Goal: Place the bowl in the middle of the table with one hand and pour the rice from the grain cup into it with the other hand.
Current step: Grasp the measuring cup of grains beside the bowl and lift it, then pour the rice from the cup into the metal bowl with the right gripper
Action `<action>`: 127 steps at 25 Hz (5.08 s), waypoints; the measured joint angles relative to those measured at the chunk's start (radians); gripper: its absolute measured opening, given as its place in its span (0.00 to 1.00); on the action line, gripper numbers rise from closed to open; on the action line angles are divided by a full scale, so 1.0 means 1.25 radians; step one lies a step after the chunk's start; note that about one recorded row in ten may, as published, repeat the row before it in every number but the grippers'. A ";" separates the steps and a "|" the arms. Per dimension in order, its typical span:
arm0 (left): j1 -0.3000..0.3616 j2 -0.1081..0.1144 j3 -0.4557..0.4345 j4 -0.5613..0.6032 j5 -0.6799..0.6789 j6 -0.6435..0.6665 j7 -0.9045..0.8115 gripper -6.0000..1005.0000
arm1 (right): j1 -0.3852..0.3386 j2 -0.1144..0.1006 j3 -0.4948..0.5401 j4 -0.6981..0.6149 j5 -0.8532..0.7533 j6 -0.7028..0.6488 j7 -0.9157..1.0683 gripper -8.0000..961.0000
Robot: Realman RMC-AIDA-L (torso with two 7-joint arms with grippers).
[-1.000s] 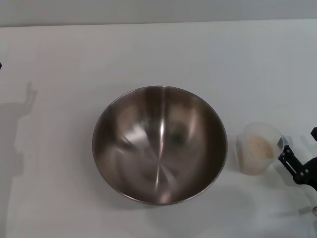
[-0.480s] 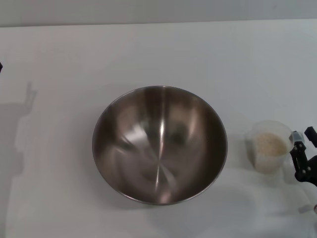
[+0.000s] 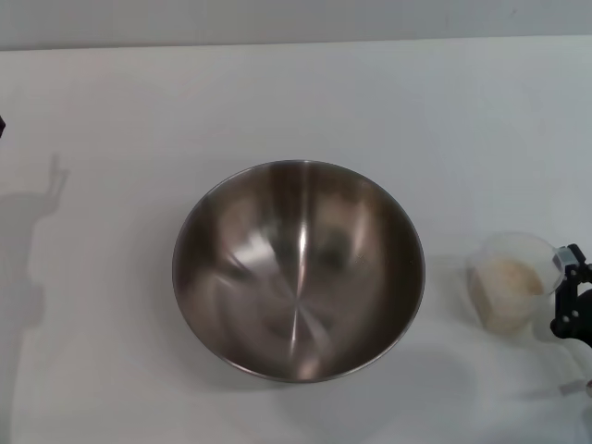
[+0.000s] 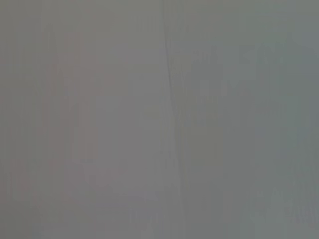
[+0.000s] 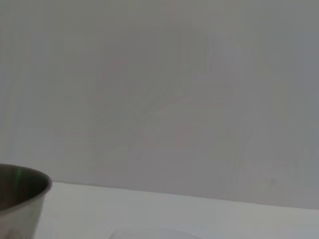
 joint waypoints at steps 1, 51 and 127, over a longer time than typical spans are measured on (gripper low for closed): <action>-0.001 0.000 0.000 0.000 0.000 0.000 0.000 0.84 | 0.000 0.000 0.003 0.000 0.000 -0.002 -0.004 0.05; -0.002 -0.002 0.020 0.010 -0.006 -0.008 0.000 0.84 | 0.226 0.002 0.022 0.226 -0.175 -0.101 -1.036 0.01; -0.003 -0.004 0.040 0.000 -0.006 -0.010 0.000 0.84 | 0.223 0.002 0.103 0.336 -0.327 -0.016 -1.935 0.01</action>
